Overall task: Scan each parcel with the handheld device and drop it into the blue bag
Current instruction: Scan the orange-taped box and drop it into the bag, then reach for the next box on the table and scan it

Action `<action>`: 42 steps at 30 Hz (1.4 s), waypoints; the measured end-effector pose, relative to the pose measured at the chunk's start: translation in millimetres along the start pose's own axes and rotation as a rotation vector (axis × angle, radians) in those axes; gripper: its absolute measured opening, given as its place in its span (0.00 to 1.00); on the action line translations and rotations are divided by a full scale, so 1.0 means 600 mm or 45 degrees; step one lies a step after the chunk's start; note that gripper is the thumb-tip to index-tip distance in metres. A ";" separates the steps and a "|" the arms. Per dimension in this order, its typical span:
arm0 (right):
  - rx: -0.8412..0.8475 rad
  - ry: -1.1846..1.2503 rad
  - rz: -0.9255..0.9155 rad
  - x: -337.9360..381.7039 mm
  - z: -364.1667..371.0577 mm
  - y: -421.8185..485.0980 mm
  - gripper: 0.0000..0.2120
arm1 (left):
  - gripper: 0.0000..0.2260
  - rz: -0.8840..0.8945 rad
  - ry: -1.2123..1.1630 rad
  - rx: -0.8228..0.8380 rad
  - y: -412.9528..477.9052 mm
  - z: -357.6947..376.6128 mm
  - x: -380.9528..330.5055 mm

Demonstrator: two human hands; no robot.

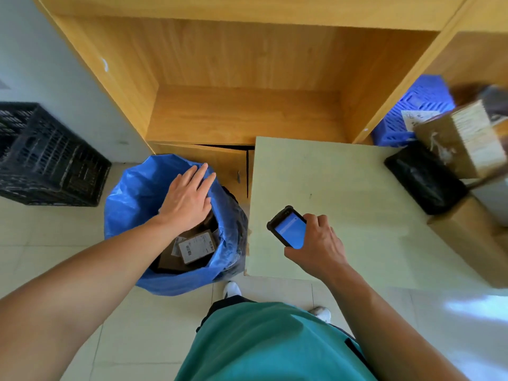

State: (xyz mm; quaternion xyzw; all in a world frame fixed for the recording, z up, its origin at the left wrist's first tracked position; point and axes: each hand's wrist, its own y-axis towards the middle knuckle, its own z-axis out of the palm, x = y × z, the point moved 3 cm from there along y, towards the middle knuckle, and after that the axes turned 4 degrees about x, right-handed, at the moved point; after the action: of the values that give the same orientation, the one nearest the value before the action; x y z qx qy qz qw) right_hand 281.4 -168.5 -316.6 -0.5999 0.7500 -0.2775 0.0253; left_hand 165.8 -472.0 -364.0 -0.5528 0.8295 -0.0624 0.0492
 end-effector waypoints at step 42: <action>-0.391 0.607 1.042 -0.761 -0.113 -0.298 0.34 | 0.34 2.230 0.401 -0.696 0.160 -0.192 -1.346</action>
State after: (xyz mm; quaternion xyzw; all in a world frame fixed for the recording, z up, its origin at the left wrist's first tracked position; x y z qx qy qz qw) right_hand 541.9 252.3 -314.4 -0.1731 0.9410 -0.2607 -0.1287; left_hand 371.3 315.8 -255.0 0.2926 0.9339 0.1203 -0.1663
